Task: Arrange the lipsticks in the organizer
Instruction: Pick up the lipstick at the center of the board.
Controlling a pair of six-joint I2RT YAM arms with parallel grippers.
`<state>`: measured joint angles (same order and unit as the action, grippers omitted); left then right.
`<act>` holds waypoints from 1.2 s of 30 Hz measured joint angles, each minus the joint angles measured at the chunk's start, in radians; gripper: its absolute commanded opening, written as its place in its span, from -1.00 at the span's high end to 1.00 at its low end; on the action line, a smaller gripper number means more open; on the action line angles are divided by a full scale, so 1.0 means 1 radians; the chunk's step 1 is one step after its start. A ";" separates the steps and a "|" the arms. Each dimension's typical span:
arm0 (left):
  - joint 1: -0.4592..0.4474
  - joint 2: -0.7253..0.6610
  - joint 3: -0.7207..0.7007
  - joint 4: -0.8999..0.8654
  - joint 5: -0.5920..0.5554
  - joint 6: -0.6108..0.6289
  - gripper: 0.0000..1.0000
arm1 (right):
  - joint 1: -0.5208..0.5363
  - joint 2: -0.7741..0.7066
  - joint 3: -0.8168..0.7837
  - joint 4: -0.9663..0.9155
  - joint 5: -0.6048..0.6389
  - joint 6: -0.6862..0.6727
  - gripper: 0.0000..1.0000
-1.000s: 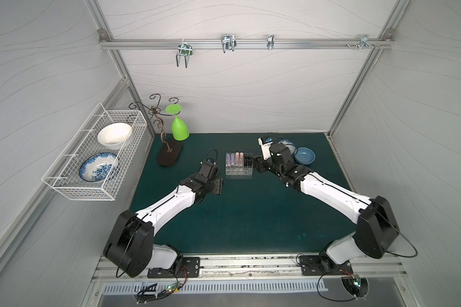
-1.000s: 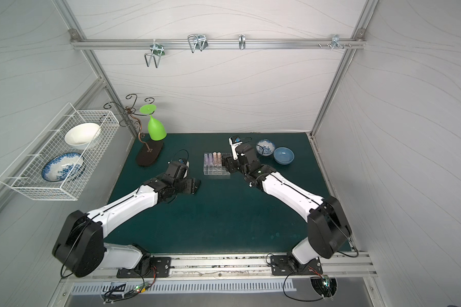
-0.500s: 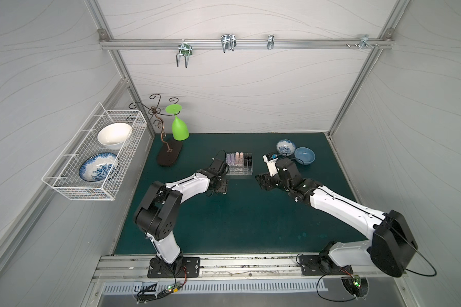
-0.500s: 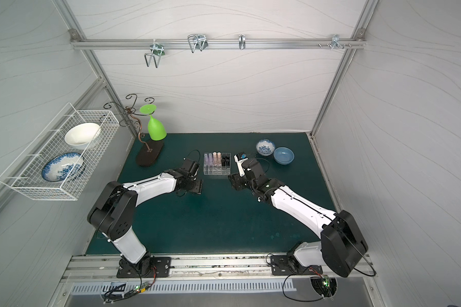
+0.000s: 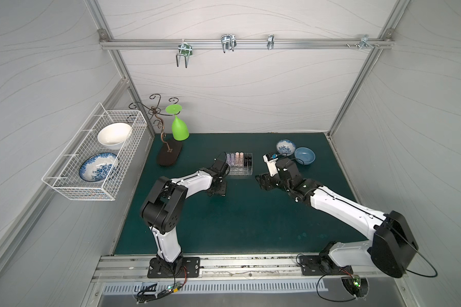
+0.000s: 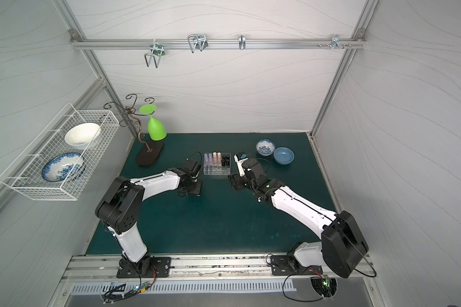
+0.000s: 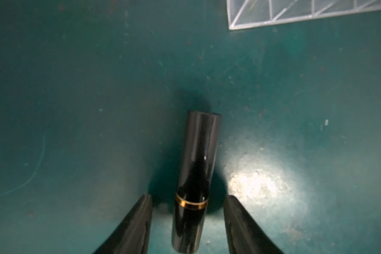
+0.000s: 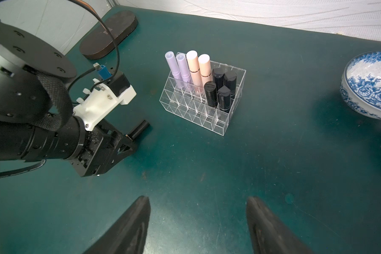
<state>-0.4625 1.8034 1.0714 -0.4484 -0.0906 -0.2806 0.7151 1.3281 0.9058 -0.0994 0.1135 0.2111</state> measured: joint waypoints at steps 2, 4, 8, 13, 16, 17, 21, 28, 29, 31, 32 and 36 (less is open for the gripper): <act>0.002 0.006 0.010 -0.008 0.019 0.006 0.02 | -0.003 0.000 0.000 0.001 0.000 0.000 -0.45; 0.005 0.013 0.018 -0.012 0.037 0.014 0.17 | -0.008 0.000 0.000 0.002 -0.003 0.000 -0.46; 0.011 0.018 0.027 -0.018 0.068 0.019 0.28 | -0.025 0.000 0.000 0.002 -0.021 0.002 -0.45; 0.011 0.018 0.028 -0.019 0.087 0.019 0.36 | -0.039 0.001 0.000 0.003 -0.033 0.003 -0.45; 0.011 0.018 0.028 -0.019 0.092 0.020 0.48 | -0.042 0.001 0.000 0.003 -0.038 0.003 -0.45; 0.011 0.018 0.028 -0.019 0.094 0.020 0.53 | -0.042 0.001 0.000 0.003 -0.040 0.003 -0.45; 0.011 0.014 0.027 -0.018 0.108 0.023 0.63 | -0.043 0.001 0.000 0.002 -0.045 0.003 -0.45; 0.010 -0.129 -0.067 0.013 0.193 0.030 0.70 | -0.118 0.002 0.005 -0.009 -0.166 0.027 -0.53; 0.010 -0.170 -0.087 0.025 0.216 0.034 0.72 | -0.141 0.005 0.013 -0.019 -0.208 0.035 -0.62; 0.010 -0.253 -0.122 0.060 0.267 0.039 0.75 | -0.177 0.020 0.046 -0.055 -0.293 0.053 -0.77; 0.010 -0.295 -0.141 0.085 0.299 0.040 0.75 | -0.197 0.034 0.076 -0.077 -0.351 0.058 -0.84; 0.008 -0.437 -0.211 0.205 0.460 0.032 0.77 | -0.219 0.083 0.203 -0.156 -0.594 0.060 -0.97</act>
<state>-0.4541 1.3666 0.8600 -0.2436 0.3695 -0.2489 0.4961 1.4109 1.1084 -0.2550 -0.4808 0.2714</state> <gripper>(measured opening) 0.254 0.969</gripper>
